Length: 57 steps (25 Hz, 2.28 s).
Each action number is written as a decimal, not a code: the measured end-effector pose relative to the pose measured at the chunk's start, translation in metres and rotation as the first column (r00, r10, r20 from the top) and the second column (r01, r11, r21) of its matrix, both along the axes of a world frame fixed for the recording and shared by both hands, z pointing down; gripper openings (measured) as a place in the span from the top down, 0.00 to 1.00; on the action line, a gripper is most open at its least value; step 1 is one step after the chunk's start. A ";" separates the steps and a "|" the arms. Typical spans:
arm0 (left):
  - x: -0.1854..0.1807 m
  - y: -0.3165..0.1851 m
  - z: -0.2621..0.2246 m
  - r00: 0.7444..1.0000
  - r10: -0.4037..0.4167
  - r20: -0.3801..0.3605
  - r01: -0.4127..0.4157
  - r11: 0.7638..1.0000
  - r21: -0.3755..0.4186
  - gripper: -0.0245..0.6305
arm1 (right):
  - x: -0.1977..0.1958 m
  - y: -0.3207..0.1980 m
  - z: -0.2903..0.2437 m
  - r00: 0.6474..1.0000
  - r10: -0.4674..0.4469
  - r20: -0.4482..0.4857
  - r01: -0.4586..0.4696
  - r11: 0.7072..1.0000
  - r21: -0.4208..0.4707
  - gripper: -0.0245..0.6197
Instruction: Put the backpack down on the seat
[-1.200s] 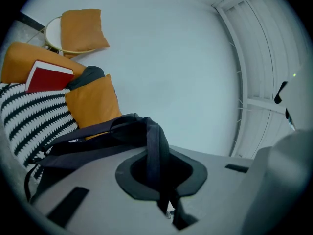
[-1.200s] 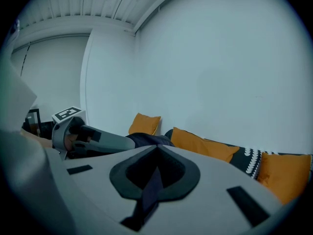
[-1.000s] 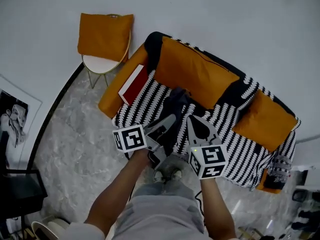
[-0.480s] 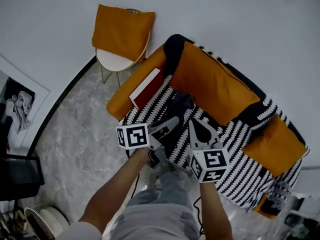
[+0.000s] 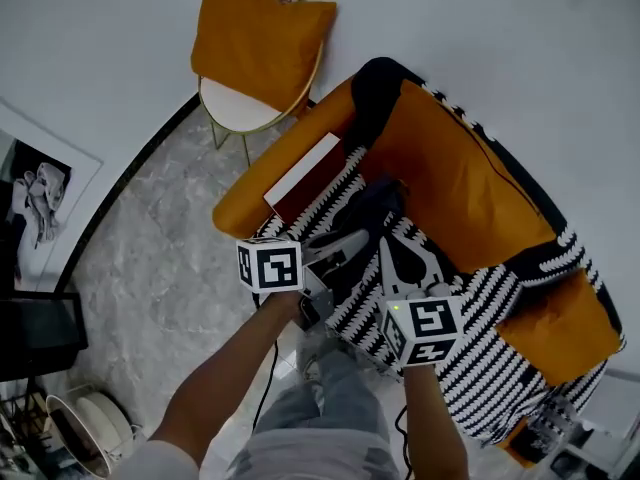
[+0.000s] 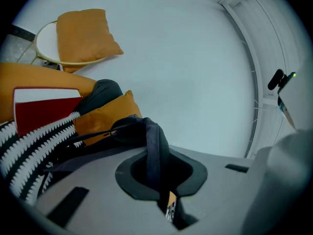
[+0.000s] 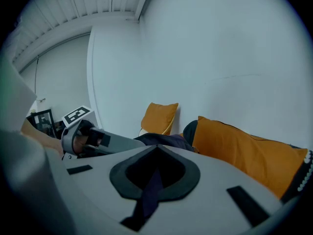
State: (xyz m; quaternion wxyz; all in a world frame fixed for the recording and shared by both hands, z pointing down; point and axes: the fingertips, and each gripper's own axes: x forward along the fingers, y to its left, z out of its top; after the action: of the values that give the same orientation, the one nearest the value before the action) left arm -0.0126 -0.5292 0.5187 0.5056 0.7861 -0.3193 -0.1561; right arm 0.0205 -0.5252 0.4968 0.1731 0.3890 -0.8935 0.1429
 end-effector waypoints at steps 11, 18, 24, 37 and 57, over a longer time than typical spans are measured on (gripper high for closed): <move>-0.029 -0.061 0.042 1.000 -0.017 -0.012 0.017 1.000 0.002 0.93 | -0.035 -0.056 0.043 0.998 -0.068 0.006 0.068 0.997 -0.048 0.96; -0.073 -0.083 0.051 0.997 -0.070 -0.012 0.070 0.998 -0.001 0.93 | -0.067 -0.072 0.063 0.991 -0.136 -0.001 0.135 0.986 -0.099 0.96; -0.104 -0.076 0.058 0.994 -0.110 0.011 0.110 0.994 0.019 0.93 | -0.097 -0.062 0.079 0.978 -0.209 -0.009 0.206 0.971 -0.121 0.96; -0.154 -0.084 0.096 0.967 -0.216 0.136 0.217 0.976 0.005 0.93 | -0.134 -0.070 0.103 0.950 -0.313 0.004 0.311 0.941 -0.135 0.96; -0.259 -0.098 0.150 0.842 -0.323 0.432 0.368 0.930 -0.021 0.85 | -0.221 -0.079 0.124 0.885 -0.466 -0.014 0.456 0.872 -0.178 0.96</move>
State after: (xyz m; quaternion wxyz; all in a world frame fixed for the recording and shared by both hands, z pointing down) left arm -0.2718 -0.6275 0.6682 0.4279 0.7034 -0.5649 -0.0546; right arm -0.2009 -0.6044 0.6213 0.2598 0.1524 -0.9397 0.1618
